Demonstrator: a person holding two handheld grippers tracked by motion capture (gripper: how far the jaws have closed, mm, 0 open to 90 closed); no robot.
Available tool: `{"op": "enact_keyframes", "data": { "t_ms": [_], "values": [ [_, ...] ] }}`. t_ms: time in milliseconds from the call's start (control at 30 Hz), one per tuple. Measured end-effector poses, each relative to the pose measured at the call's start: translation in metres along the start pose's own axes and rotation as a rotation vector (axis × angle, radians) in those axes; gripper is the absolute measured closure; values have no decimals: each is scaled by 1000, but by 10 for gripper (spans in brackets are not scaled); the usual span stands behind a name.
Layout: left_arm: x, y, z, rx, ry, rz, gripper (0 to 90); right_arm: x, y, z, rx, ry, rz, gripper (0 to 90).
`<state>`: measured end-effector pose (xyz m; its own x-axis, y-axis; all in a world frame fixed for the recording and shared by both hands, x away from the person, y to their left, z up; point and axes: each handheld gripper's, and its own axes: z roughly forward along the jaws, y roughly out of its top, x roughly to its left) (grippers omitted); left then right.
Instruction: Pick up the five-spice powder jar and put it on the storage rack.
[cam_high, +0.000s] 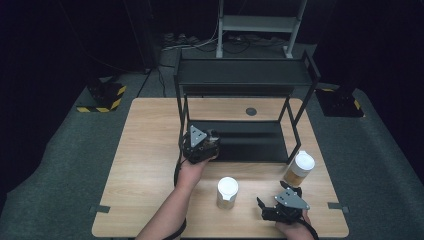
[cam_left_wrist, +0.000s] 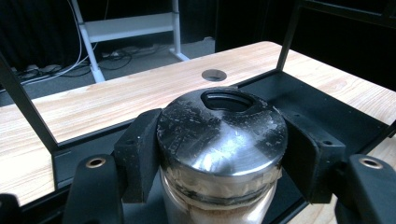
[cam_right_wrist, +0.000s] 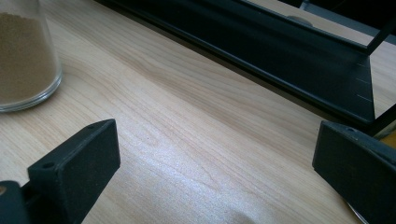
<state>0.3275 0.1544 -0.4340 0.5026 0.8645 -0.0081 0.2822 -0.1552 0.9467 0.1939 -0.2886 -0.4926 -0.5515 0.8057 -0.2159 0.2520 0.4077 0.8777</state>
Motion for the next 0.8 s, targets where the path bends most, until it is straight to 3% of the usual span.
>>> {"op": "enact_keyframes", "data": {
  "t_ms": [567,800],
  "values": [
    [1,-1,11,21,14,-7,347,-1,0,0,0,3,2,1],
    [1,-2,11,6,14,-11,347,-1,0,0,0,3,1,1]
  ]
}}
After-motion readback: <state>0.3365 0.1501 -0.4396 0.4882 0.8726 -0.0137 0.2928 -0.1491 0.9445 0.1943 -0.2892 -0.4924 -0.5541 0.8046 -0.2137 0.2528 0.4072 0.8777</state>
